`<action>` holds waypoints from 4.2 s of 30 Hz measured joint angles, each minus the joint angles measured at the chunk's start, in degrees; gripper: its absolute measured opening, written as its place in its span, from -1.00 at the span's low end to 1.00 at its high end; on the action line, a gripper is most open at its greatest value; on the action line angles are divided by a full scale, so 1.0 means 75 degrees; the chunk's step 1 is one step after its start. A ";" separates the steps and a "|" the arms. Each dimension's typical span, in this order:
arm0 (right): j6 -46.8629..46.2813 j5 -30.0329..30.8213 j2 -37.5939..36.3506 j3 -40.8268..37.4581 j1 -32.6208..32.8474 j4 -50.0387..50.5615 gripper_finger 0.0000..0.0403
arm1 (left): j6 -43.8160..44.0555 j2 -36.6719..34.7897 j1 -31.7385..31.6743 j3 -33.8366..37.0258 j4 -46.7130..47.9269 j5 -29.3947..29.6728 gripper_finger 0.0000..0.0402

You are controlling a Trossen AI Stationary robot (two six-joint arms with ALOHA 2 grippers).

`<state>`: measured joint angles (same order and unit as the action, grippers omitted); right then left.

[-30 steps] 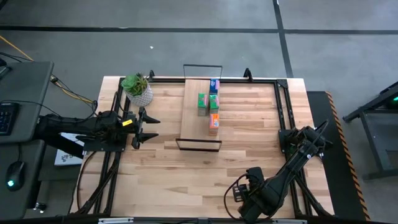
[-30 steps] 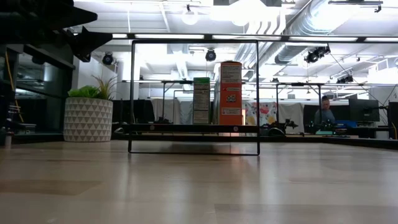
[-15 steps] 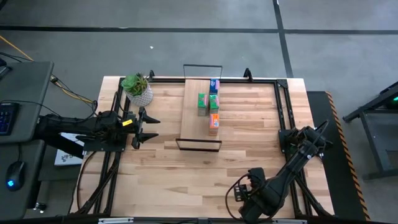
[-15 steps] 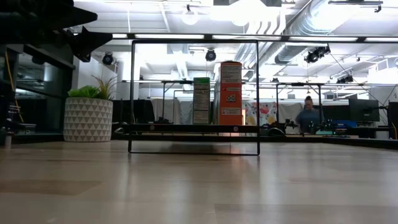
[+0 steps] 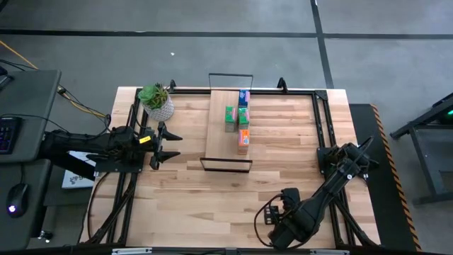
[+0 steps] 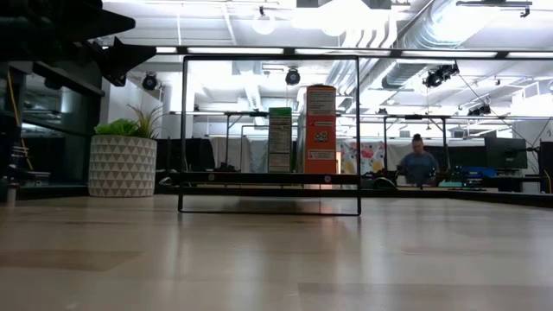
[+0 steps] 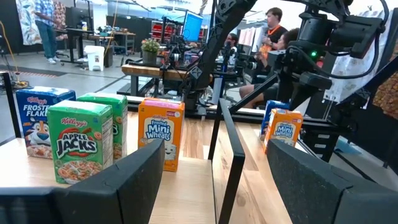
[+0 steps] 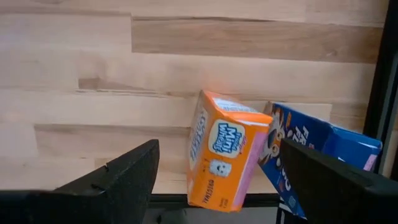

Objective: Stack cereal on shelf
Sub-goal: Put the orange cereal box aligned with the other orange cereal box on the shelf

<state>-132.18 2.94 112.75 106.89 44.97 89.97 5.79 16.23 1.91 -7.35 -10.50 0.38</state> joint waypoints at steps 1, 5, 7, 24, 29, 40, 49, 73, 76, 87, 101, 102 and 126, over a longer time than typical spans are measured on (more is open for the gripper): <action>-0.0003 0.0003 0.0000 0.0000 -0.0003 0.0003 0.62 | 0.0001 -0.0002 -0.0002 0.0000 0.0000 0.0000 0.37; -0.0061 -0.0264 0.0128 0.0000 0.0000 0.0006 0.62 | 0.0001 -0.0003 -0.0002 0.0000 0.0016 0.0000 0.37; -0.0063 -0.0493 0.0244 0.0000 0.0004 0.0000 0.62 | 0.0001 0.0000 -0.0003 0.0000 0.0032 0.0000 0.37; -0.0119 -0.0370 0.0931 0.0000 0.0052 -0.0013 0.62 | 0.0004 -0.0001 -0.0001 0.0000 0.0041 0.0000 0.37; -0.0069 -0.0526 0.1172 0.0000 0.0052 -0.0064 0.62 | 0.0007 0.0000 -0.0002 0.0000 0.0047 0.0000 0.37; 0.0347 -0.0044 0.1227 0.0000 0.0052 -0.0268 0.62 | 0.0007 -0.0001 0.0000 0.0000 0.0050 0.0000 0.37; 0.0265 -0.0457 0.1225 0.0000 0.0052 -0.0213 0.45 | 0.0007 0.0000 0.0000 0.0000 0.0052 0.0000 0.37; 0.3202 0.1762 0.1224 0.1824 0.0064 -0.0911 -0.30 | 0.0007 -0.0003 -0.0003 0.0000 0.0055 0.0000 0.37; 0.4632 0.3731 0.1224 0.2616 0.0001 -0.1589 -0.30 | 0.0019 -0.0003 -0.0001 0.0000 0.0055 0.0000 0.37; 0.9885 0.4729 0.1008 0.3745 -0.2131 -0.4095 -0.30 | 0.0214 0.0000 0.0000 0.0000 0.0078 0.0041 0.37; 0.9764 0.3371 0.1009 0.3735 -0.4901 -0.1526 -0.30 | 0.0221 0.0000 -0.0003 0.0001 0.0528 0.0067 0.37; 0.9528 0.3435 0.1011 0.3733 -0.4951 -0.1259 -0.30 | 0.0252 -0.0001 -0.0003 0.0000 0.0534 0.0067 0.37; 0.7878 0.2985 0.1075 0.2213 -0.5333 -0.1906 -0.30 | 0.0890 -0.0003 -0.0003 0.0000 0.0364 0.0067 0.37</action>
<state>-73.09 25.33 120.81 123.49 4.97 75.68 12.47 16.21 1.89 -7.35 -7.77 0.89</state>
